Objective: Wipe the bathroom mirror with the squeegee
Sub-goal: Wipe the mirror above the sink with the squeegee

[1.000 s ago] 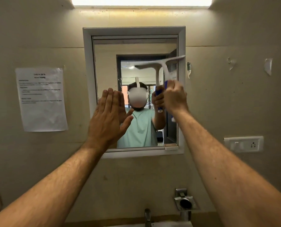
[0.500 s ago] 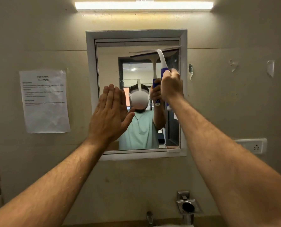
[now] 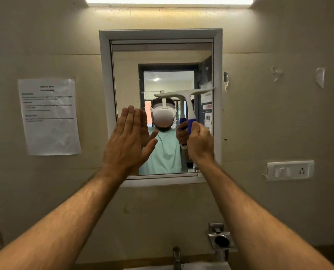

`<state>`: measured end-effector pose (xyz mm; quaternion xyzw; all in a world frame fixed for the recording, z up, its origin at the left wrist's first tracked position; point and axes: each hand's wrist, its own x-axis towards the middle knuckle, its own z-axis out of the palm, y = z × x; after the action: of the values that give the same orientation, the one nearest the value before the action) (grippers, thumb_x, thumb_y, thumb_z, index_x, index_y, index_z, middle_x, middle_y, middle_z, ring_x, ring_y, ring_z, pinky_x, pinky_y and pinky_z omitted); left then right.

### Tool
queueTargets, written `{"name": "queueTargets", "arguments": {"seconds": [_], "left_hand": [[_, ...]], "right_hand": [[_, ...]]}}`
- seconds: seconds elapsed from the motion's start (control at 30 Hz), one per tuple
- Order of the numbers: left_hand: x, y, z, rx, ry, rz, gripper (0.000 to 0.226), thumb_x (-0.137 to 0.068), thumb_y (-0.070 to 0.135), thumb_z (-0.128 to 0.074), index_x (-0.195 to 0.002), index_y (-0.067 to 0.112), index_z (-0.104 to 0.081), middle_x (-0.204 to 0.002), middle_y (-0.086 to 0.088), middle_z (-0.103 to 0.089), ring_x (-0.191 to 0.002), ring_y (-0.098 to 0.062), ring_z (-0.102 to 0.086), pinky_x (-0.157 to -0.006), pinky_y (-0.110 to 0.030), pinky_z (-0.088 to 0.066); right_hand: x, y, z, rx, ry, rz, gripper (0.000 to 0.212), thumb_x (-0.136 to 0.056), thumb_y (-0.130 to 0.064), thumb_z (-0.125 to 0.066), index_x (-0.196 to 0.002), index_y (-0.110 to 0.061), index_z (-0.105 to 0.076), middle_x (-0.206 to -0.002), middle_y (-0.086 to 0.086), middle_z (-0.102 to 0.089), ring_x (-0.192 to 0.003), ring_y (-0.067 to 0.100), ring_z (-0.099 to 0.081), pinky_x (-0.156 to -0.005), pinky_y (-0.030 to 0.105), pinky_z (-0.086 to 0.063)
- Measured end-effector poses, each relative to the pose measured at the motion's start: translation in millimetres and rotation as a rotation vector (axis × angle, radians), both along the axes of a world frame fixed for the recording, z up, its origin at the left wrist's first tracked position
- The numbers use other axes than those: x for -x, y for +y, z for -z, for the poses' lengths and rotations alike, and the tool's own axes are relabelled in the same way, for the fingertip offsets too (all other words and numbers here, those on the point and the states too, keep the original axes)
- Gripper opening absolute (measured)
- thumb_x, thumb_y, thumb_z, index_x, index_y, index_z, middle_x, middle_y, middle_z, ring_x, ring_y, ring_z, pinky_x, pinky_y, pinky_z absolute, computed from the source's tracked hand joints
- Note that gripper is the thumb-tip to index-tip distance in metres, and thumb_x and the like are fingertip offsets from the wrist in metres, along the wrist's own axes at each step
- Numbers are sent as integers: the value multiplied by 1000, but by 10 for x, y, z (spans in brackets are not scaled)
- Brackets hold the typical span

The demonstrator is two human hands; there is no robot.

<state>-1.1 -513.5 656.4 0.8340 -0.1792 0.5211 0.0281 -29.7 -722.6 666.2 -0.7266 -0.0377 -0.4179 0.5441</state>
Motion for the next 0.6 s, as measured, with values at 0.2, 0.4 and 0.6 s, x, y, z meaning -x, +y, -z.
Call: {"name": "queueTargets", "arguments": {"seconds": [0.2, 0.4, 0.6], "left_hand": [[9, -92, -65, 6, -1, 19, 93, -96, 73, -21, -160, 12, 8, -167, -9, 15, -155, -23, 15, -123, -35, 10], [4, -117, -44, 11, -20, 24, 91, -98, 71, -23, -159, 15, 15, -166, -5, 20, -154, -20, 19, -120, -29, 20], [-27, -79, -18, -10, -25, 50, 91, -97, 69, -26, -158, 15, 15, -165, -6, 19, -155, -23, 15, -124, -38, 6]], "right_hand": [[14, 27, -848, 5, -118, -58, 43, -107, -37, -30, -107, -6, -60, -98, 23, -69, -90, 39, -68, -83, 57, -57], [11, -30, -1039, -7, -73, 18, 47, -107, -37, -28, -109, -4, -61, -101, 21, -68, -95, 35, -67, -90, 53, -54], [26, -75, -328, 19, -26, 19, 39, -106, -38, -27, -104, -15, -58, -97, 17, -66, -91, 34, -65, -85, 54, -55]]}}
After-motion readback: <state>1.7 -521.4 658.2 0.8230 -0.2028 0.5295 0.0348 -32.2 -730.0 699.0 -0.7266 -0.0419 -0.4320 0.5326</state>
